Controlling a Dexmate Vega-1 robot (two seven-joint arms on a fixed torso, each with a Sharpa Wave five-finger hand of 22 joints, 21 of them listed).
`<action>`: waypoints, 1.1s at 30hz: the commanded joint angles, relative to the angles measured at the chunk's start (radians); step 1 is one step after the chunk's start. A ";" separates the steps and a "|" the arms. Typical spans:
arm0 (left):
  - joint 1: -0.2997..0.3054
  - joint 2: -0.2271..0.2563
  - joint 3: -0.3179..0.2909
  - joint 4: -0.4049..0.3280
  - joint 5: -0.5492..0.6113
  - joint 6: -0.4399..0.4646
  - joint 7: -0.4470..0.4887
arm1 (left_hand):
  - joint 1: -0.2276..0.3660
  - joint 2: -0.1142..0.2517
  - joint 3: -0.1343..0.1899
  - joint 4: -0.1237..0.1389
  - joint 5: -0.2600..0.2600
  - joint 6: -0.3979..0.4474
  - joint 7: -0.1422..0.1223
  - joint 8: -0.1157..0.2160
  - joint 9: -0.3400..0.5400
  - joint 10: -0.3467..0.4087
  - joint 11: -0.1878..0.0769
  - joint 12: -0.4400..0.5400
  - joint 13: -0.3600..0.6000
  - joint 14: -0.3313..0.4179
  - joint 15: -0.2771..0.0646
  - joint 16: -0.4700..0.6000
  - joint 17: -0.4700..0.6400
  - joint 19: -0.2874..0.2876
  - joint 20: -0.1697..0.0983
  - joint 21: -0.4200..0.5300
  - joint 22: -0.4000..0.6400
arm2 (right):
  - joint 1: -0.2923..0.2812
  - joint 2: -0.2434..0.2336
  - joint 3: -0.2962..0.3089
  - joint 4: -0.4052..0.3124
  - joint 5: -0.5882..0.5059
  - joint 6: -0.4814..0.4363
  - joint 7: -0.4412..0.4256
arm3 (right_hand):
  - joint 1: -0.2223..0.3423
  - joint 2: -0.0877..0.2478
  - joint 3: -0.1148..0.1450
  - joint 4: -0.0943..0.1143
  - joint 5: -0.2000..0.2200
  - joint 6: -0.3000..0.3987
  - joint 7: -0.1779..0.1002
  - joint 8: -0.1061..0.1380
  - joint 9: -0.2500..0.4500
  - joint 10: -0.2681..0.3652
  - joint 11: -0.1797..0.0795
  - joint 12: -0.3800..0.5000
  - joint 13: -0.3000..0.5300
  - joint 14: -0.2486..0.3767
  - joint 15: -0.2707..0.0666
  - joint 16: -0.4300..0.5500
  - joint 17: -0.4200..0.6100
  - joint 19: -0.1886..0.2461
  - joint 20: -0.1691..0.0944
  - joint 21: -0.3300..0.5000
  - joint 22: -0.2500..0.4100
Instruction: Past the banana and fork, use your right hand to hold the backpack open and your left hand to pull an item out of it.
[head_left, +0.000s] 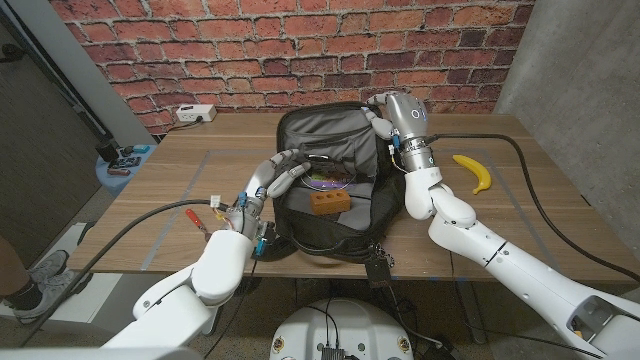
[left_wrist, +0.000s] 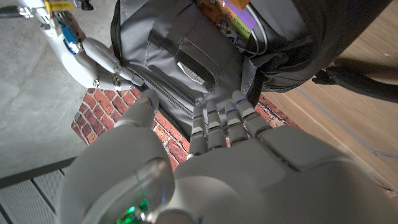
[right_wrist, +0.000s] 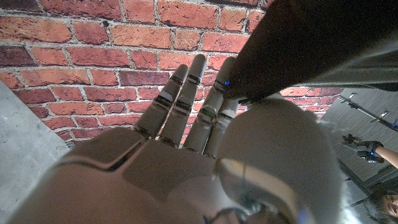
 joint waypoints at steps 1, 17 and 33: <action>-0.154 0.070 0.117 -0.127 0.048 0.326 -0.084 | 0.004 -0.014 -0.011 0.007 0.004 -0.009 0.002 -0.006 0.005 -0.006 0.004 -0.002 0.010 -0.002 0.007 -0.005 0.004 -0.006 0.009 -0.014 0.002 | 0.009 -0.006 0.007 -0.003 0.007 0.019 0.004 | 0.015 -0.001 -0.002 -0.002 0.004 0.005 0.002 0.002 0.004 0.001 0.006 -0.001 0.004 0.010 -0.134 0.000 0.002 0.002 -0.066 0.004 0.005; -0.324 0.121 0.230 -0.181 -0.003 0.572 -0.119 | -0.008 -0.016 -0.038 0.024 0.006 -0.043 0.001 -0.019 0.006 -0.045 0.006 -0.019 0.021 -0.050 0.025 -0.018 0.008 -0.051 0.017 -0.041 0.004 | 0.026 0.009 -0.002 0.011 -0.001 0.033 -0.001 | 0.016 0.001 -0.007 0.000 0.004 0.005 0.002 0.002 0.004 0.001 0.007 -0.003 0.004 0.010 -0.132 -0.004 0.003 0.000 -0.067 0.003 0.005; -0.462 0.125 0.316 -0.178 -0.082 0.718 -0.117 | -0.019 -0.024 -0.057 0.028 0.004 -0.045 0.025 -0.018 0.007 -0.042 0.020 -0.016 0.031 -0.068 0.039 -0.019 0.008 -0.063 0.025 -0.050 0.004 | 0.034 0.025 -0.011 0.017 -0.004 0.039 -0.012 | 0.019 0.003 -0.011 0.000 0.004 0.006 0.003 0.002 0.004 0.000 0.005 -0.006 0.005 0.011 -0.133 -0.008 0.006 -0.001 -0.067 0.003 0.005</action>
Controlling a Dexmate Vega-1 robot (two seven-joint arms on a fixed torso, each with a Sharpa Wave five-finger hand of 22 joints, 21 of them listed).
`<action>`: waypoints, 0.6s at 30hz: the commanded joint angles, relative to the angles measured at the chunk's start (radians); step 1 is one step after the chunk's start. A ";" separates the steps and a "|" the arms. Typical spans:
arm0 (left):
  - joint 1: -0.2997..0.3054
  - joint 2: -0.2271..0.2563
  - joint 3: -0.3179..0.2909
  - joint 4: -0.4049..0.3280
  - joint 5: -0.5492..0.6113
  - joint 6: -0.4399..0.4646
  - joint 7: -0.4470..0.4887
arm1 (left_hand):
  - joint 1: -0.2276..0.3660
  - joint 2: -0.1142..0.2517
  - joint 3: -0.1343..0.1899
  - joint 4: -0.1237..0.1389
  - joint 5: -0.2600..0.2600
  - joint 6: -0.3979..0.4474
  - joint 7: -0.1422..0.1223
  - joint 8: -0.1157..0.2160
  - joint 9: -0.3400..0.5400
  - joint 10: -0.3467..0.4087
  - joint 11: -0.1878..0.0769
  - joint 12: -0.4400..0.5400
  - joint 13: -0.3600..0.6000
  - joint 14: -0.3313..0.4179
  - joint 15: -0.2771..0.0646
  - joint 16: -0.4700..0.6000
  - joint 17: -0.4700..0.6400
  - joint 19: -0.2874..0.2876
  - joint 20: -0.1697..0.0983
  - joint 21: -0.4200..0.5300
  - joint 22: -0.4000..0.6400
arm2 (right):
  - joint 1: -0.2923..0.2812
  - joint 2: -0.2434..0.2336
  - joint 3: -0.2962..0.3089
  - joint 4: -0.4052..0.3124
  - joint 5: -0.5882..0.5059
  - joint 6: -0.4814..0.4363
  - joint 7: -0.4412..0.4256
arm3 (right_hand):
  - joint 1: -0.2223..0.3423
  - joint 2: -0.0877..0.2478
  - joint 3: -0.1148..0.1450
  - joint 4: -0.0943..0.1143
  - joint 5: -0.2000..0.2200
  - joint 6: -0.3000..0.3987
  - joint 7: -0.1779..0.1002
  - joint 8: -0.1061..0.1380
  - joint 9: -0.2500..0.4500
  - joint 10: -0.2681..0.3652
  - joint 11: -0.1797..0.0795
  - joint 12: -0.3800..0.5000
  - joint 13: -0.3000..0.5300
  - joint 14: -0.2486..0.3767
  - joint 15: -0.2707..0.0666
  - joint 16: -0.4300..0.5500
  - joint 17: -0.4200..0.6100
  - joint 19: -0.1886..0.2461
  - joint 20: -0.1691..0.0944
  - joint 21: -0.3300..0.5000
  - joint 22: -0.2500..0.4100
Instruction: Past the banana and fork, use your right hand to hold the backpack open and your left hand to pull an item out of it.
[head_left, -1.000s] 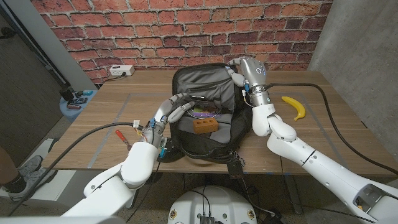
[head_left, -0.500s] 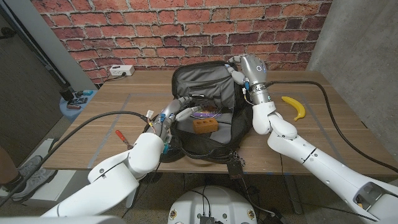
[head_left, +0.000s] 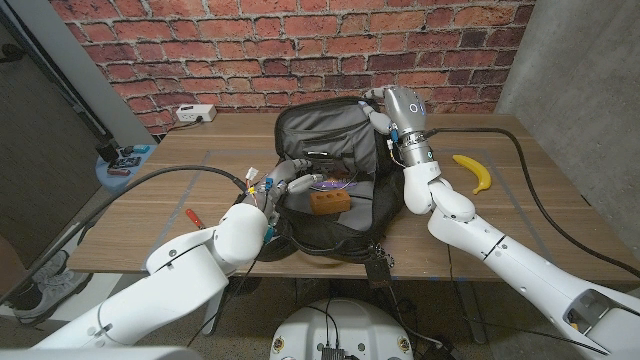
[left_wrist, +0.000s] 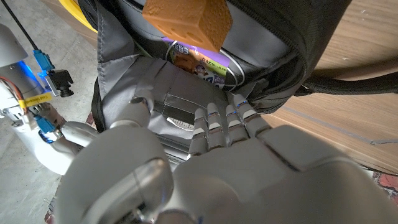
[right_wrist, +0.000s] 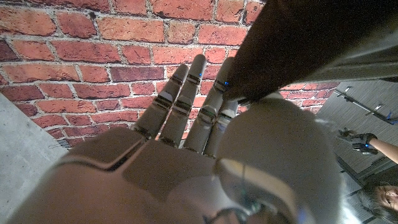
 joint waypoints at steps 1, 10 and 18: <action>-0.117 0.001 0.080 0.002 -0.050 0.135 0.006 | -0.007 -0.007 -0.010 0.002 0.004 0.000 0.017 0.002 0.001 -0.001 0.008 0.004 0.009 -0.012 0.013 -0.004 0.003 -0.007 0.009 -0.011 0.004 | 0.001 0.014 -0.006 0.001 -0.002 0.002 -0.015 | 0.014 0.000 -0.004 -0.001 0.006 0.009 -0.002 0.007 0.004 0.000 0.005 -0.003 0.005 0.009 -0.134 -0.001 0.006 0.000 -0.067 0.003 0.005; -0.213 0.004 0.156 0.015 -0.078 0.185 -0.002 | -0.014 -0.015 -0.020 0.003 0.002 -0.003 0.023 0.002 0.002 -0.008 0.015 0.003 0.015 -0.015 0.018 -0.003 0.003 -0.011 0.015 -0.014 0.004 | -0.001 0.016 -0.005 -0.007 -0.006 -0.002 -0.019 | 0.015 0.001 -0.006 -0.001 0.005 0.009 -0.003 0.007 0.004 0.000 0.005 -0.003 0.006 0.011 -0.135 -0.001 0.007 0.000 -0.067 0.003 0.005; -0.306 -0.006 0.238 0.019 -0.096 0.249 -0.015 | -0.018 -0.023 -0.029 0.002 -0.001 -0.011 0.030 0.000 0.002 -0.012 0.019 0.003 0.020 -0.019 0.026 -0.002 0.004 -0.013 0.019 -0.017 0.004 | 0.002 0.018 -0.008 -0.009 -0.009 0.001 -0.017 | 0.017 0.002 -0.008 -0.001 0.005 0.009 -0.003 0.007 0.004 0.003 0.006 -0.004 0.007 0.011 -0.134 -0.003 0.008 0.000 -0.067 0.003 0.005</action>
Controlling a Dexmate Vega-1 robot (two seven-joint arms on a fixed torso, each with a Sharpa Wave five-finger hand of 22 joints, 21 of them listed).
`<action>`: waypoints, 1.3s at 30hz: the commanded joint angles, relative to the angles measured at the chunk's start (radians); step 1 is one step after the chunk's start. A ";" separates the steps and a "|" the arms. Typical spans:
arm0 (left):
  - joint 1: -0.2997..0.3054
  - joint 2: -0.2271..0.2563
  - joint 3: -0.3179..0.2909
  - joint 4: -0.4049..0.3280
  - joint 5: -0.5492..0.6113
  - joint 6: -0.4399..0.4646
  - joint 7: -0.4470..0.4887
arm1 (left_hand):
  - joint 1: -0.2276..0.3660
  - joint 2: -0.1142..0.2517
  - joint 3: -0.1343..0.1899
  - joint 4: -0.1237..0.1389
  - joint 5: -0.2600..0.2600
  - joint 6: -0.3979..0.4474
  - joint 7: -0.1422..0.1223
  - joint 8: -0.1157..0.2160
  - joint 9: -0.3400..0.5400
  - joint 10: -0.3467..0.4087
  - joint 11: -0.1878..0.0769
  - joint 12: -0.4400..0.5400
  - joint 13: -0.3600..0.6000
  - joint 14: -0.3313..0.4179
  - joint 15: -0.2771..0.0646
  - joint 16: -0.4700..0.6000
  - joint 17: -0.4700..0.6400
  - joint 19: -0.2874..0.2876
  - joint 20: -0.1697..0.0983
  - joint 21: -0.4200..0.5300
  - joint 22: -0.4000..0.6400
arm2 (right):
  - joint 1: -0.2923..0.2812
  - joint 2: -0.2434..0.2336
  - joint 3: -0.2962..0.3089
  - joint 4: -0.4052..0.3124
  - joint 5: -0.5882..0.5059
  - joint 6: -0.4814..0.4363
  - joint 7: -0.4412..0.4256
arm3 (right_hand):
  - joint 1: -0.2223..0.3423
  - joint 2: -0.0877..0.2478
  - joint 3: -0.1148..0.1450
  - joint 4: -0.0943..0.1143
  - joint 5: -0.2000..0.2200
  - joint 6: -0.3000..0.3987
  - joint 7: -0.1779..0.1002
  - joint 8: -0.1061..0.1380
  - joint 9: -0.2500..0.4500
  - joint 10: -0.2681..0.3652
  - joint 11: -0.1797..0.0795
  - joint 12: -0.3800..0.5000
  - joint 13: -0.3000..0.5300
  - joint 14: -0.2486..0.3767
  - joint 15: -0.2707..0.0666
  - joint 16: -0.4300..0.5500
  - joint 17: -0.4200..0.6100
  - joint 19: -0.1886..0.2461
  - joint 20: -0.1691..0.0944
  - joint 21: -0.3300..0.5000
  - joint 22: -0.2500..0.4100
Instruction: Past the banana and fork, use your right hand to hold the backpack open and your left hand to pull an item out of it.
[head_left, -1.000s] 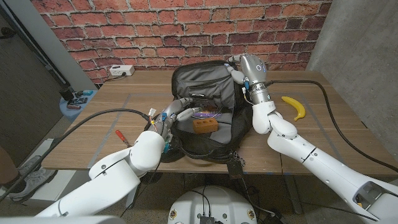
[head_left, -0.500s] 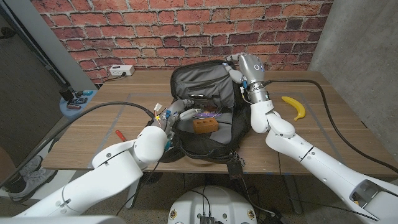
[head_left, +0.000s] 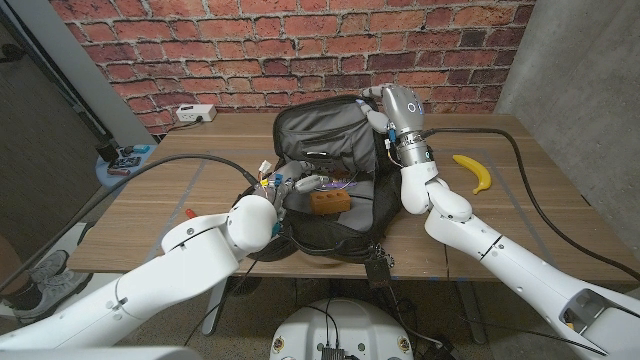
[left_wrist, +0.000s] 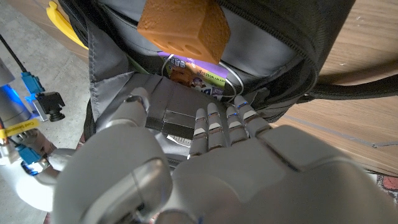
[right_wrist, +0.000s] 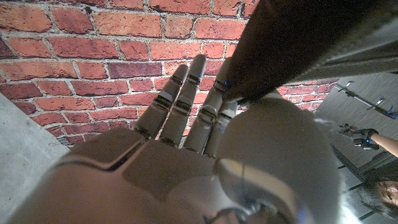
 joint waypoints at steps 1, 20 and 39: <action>-0.137 -0.010 0.114 0.007 -0.033 0.100 -0.014 | 0.000 -0.006 -0.009 0.000 0.000 -0.002 0.008 0.000 0.002 0.000 0.008 0.003 0.007 -0.005 0.012 -0.001 0.004 -0.001 0.008 -0.002 0.004 | 0.002 0.008 -0.003 -0.006 -0.004 -0.001 -0.003 | 0.008 0.003 -0.002 0.003 0.006 0.006 0.000 0.005 0.005 0.002 0.006 -0.001 0.001 0.012 -0.134 -0.003 0.003 0.000 -0.067 0.003 0.005; -0.321 0.002 0.233 -0.020 -0.107 0.298 -0.018 | 0.020 -0.047 -0.027 -0.019 -0.013 -0.049 0.035 -0.001 0.003 -0.028 0.034 -0.001 0.026 -0.023 0.036 0.000 0.006 -0.023 0.035 -0.013 0.005 | 0.022 0.020 -0.020 0.013 -0.012 0.006 0.007 | 0.011 0.006 -0.007 0.004 0.006 0.005 -0.002 0.004 0.005 0.002 0.005 -0.003 0.003 0.013 -0.135 -0.007 0.004 0.000 -0.067 0.003 0.005; -0.735 0.030 0.500 0.085 -0.750 0.298 0.418 | 0.087 -0.065 -0.026 -0.023 -0.028 -0.042 0.076 0.015 0.009 -0.028 0.080 0.016 0.052 -0.010 0.071 0.009 0.011 -0.026 0.084 -0.014 0.007 | 0.027 0.025 -0.026 0.029 -0.010 0.009 -0.004 | 0.013 0.007 -0.011 0.004 0.006 0.005 0.000 0.004 0.005 0.004 0.006 -0.006 0.003 0.013 -0.134 -0.012 0.007 0.000 -0.066 0.003 0.005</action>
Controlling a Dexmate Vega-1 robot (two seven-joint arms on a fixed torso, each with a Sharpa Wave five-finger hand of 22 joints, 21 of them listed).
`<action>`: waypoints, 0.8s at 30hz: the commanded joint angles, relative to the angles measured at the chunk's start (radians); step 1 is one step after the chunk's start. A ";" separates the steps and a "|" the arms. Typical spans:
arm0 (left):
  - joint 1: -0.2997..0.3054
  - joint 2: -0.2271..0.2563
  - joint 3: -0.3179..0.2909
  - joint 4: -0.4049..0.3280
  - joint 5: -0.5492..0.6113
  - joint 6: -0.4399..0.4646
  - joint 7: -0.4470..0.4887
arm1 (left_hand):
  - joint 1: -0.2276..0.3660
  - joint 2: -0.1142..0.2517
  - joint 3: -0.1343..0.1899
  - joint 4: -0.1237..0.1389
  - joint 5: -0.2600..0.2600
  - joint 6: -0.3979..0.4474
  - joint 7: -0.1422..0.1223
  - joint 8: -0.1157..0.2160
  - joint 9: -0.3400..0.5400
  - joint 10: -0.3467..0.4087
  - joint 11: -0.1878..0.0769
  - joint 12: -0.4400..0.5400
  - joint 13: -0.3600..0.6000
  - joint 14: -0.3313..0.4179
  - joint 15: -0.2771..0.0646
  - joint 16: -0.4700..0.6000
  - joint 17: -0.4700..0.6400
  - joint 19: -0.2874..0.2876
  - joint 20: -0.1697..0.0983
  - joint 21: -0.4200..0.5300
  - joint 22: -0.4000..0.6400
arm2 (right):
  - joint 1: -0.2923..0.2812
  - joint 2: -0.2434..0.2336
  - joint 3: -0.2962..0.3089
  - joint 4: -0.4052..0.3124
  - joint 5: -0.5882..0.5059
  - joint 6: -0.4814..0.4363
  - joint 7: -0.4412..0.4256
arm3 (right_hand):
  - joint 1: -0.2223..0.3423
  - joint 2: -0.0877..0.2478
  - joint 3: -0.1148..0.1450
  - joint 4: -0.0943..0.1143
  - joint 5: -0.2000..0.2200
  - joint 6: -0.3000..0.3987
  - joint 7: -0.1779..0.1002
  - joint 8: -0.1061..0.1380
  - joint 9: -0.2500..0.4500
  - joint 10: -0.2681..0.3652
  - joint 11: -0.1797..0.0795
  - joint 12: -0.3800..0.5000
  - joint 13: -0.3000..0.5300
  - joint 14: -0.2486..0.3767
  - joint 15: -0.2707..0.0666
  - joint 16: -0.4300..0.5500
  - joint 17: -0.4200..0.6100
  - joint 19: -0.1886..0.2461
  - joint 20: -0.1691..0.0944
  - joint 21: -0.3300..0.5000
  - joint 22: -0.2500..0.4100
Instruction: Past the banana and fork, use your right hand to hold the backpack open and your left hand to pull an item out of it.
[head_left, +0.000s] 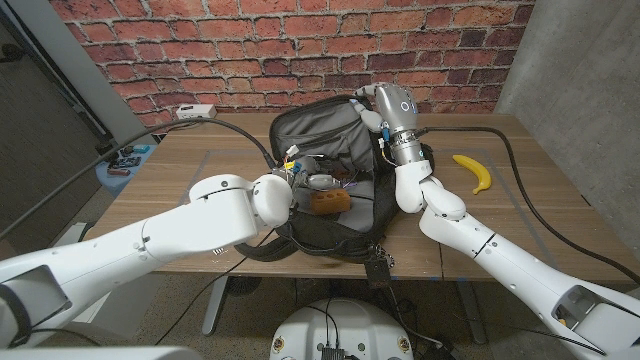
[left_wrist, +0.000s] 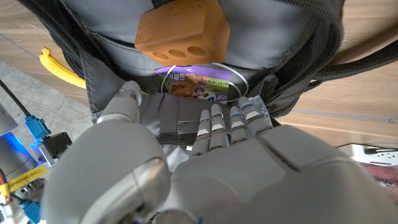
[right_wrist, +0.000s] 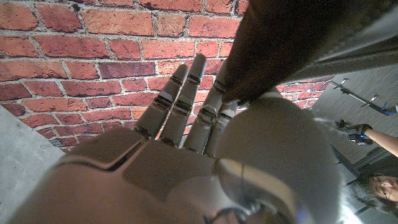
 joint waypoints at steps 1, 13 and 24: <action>-0.275 0.005 0.176 0.082 -0.495 0.017 0.320 | 0.019 0.002 0.007 -0.003 -0.001 -0.003 0.008 0.009 0.003 0.000 0.013 0.009 0.008 0.003 0.017 0.010 0.006 -0.002 0.016 0.000 0.002 | 0.004 0.002 -0.003 0.010 0.002 0.002 -0.008 | 0.005 0.007 -0.004 0.001 0.005 0.006 -0.001 0.006 0.005 0.003 0.006 -0.002 0.004 0.008 -0.128 -0.004 0.003 0.000 -0.066 0.003 0.005; -0.358 -0.035 0.255 0.143 -0.639 0.017 0.406 | 0.054 0.015 0.011 0.002 -0.002 0.040 0.006 0.026 0.009 0.025 0.009 0.038 0.029 0.026 0.012 0.018 0.011 0.011 0.020 0.007 0.004 | 0.012 0.001 -0.001 0.026 0.014 0.019 -0.017 | 0.006 0.008 -0.006 0.002 0.005 0.005 0.000 0.006 0.005 0.003 0.006 -0.003 0.005 0.008 -0.129 -0.006 0.005 0.000 -0.067 0.003 0.005; -0.383 -0.068 0.287 0.167 -0.685 0.017 0.429 | 0.070 0.020 0.010 0.003 -0.002 0.050 0.008 0.028 0.011 0.025 0.011 0.049 0.040 0.034 0.008 0.020 0.014 0.014 0.022 0.008 0.005 | 0.010 -0.011 0.008 0.028 0.025 0.033 -0.020 | 0.007 0.009 -0.008 0.002 0.005 0.005 -0.001 0.006 0.005 0.002 0.004 -0.005 0.007 0.010 -0.129 -0.008 0.007 0.000 -0.067 0.002 0.005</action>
